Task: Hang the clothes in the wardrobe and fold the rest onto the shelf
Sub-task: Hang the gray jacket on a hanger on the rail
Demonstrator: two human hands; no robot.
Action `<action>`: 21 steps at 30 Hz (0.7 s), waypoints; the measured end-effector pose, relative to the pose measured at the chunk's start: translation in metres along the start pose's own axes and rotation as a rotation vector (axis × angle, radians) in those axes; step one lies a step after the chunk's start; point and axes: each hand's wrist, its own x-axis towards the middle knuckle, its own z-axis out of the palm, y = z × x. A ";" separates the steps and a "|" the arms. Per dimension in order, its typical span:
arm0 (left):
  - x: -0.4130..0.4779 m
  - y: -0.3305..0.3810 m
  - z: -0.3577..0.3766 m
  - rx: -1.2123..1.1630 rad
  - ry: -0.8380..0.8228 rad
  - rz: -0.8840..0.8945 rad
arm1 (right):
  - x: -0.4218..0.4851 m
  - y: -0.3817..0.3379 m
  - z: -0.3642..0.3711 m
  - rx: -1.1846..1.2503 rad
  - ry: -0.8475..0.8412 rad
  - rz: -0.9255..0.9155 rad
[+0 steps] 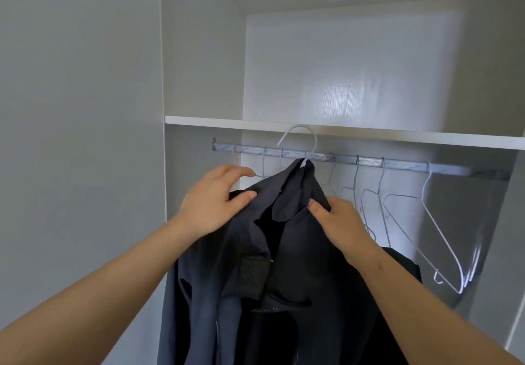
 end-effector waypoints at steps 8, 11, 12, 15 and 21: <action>0.002 -0.002 0.025 -0.042 0.057 -0.074 | -0.007 -0.010 -0.009 -0.036 -0.118 0.013; 0.000 -0.007 0.025 -0.118 0.095 -0.136 | -0.011 -0.006 -0.019 -0.275 -0.243 0.066; -0.001 -0.009 0.025 -0.136 0.084 -0.156 | -0.014 -0.004 -0.021 -0.310 -0.284 0.106; -0.001 -0.015 0.030 -0.148 -0.026 -0.216 | -0.019 -0.001 -0.018 -0.224 -0.362 0.256; -0.009 -0.034 0.039 -0.073 -0.222 -0.486 | -0.026 0.007 0.002 -0.118 -0.409 0.479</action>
